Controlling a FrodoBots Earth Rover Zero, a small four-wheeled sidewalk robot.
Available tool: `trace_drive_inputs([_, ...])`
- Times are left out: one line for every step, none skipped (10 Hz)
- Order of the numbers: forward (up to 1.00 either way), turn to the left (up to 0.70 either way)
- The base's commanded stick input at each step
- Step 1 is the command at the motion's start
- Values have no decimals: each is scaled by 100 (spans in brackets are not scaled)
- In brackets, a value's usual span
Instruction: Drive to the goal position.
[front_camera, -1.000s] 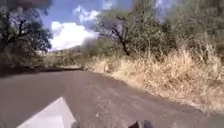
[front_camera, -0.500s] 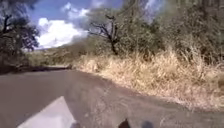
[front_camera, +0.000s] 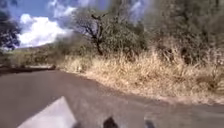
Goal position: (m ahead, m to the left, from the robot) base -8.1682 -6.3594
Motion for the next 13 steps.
trace_drive_inputs([0,-50])
trace_drive_inputs([0,-50])
trace_drive_inputs([0,-50])
trace_drive_inputs([0,-50])
trace_drive_inputs([0,-50])
trace_drive_inputs([0,-50])
trace_drive_inputs([0,-50])
trace_drive_inputs([0,-50])
trace_drive_inputs([0,-50])
trace_drive_inputs([0,-44])
trace_drive_inputs([0,-19])
trace_drive_inputs([0,0])
trace_drive_inputs([0,0])
